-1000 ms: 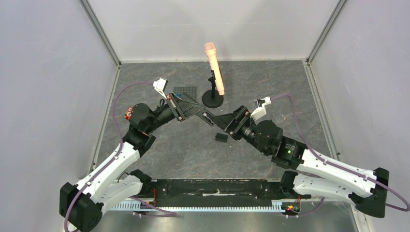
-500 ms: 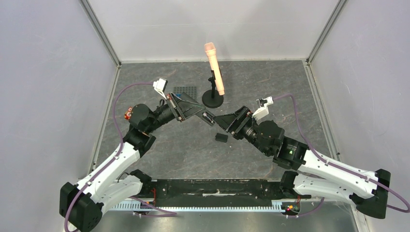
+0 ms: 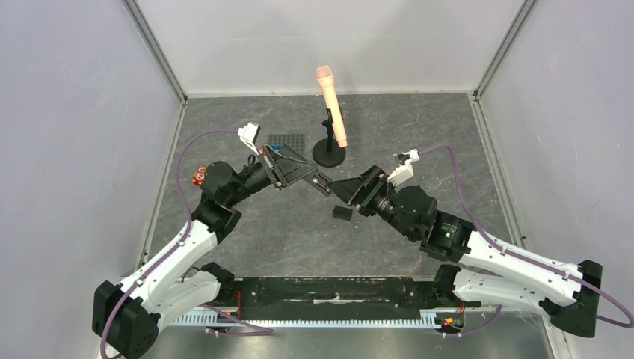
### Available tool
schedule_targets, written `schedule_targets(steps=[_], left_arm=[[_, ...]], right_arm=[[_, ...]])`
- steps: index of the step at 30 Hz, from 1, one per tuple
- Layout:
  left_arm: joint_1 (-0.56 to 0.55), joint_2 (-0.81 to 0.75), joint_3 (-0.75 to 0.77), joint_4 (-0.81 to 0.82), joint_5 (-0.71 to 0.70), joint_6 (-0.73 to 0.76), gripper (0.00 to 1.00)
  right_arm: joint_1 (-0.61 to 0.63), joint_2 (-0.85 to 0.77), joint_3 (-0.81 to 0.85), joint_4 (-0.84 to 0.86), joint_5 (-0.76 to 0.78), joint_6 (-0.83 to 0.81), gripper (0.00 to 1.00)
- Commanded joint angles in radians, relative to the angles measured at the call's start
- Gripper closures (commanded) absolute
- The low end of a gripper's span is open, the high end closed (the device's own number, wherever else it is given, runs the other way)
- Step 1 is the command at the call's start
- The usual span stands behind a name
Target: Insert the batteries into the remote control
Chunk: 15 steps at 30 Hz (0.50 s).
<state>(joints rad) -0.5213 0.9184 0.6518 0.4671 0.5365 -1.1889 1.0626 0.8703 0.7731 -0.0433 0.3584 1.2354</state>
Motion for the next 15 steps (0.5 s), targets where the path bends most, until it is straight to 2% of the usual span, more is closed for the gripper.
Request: schedule_targets(steps=[1, 6, 15], left_arm=[[-0.002, -0.013, -0.001, 0.069, 0.025, -0.020, 0.98], [-0.002, -0.013, -0.007, 0.067, 0.025, -0.018, 0.98], [-0.002, -0.015, -0.014, 0.067, 0.027, -0.018, 0.98]], right_arm=[[-0.007, -0.017, 0.056, -0.022, 0.026, -0.031, 0.24], [-0.007, -0.012, 0.078, -0.031, 0.018, -0.031, 0.05], [-0.006, 0.055, 0.095, 0.036, -0.059, -0.032, 0.02]])
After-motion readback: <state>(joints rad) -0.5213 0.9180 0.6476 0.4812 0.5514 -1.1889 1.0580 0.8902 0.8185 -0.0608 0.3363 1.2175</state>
